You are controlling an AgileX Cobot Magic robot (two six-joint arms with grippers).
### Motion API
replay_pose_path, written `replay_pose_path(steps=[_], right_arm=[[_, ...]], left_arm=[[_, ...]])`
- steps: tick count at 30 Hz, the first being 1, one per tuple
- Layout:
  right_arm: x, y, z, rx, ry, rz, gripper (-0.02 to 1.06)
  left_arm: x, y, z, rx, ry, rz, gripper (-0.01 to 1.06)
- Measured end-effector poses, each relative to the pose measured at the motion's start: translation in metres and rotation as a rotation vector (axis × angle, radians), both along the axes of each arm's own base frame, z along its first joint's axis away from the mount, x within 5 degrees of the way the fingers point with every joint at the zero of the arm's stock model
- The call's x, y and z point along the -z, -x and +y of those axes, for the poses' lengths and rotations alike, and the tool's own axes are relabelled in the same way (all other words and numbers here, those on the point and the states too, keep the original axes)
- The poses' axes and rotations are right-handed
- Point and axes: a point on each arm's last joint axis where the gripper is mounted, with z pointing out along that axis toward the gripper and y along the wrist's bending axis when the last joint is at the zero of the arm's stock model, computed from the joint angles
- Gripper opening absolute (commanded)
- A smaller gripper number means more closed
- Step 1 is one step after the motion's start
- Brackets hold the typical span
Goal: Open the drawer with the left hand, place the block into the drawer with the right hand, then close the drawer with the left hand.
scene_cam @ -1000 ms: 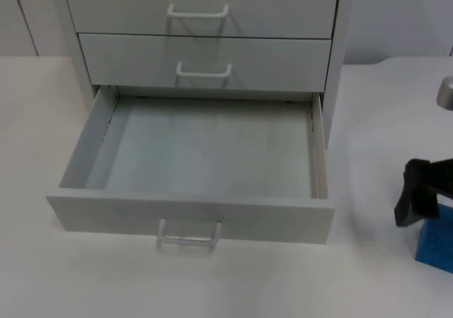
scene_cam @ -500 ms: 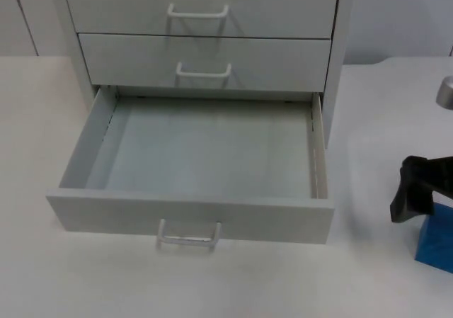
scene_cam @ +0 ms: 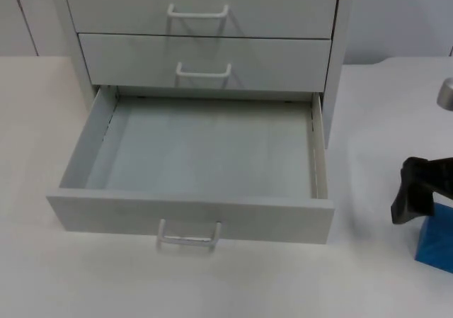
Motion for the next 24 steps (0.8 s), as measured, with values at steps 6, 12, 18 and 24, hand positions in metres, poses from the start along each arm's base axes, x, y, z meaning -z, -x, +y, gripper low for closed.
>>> replay_pose_path(steps=[6,12,18,24], right_arm=[[0.008,0.000,0.000,0.006,0.010,0.029,1.05],[0.031,-0.001,0.001,0.025,0.028,0.093,1.05],[0.035,-0.003,0.002,0.039,0.016,0.082,1.02],[0.035,-0.005,0.002,0.040,0.009,0.069,1.00]], left_arm=[[-0.002,0.006,-0.001,0.014,0.075,-0.021,0.99],[-0.003,0.007,-0.003,0.039,0.073,-0.033,0.99],[0.000,0.007,-0.006,0.065,0.089,-0.004,0.99],[0.004,0.004,-0.009,0.088,0.101,0.034,1.05]])
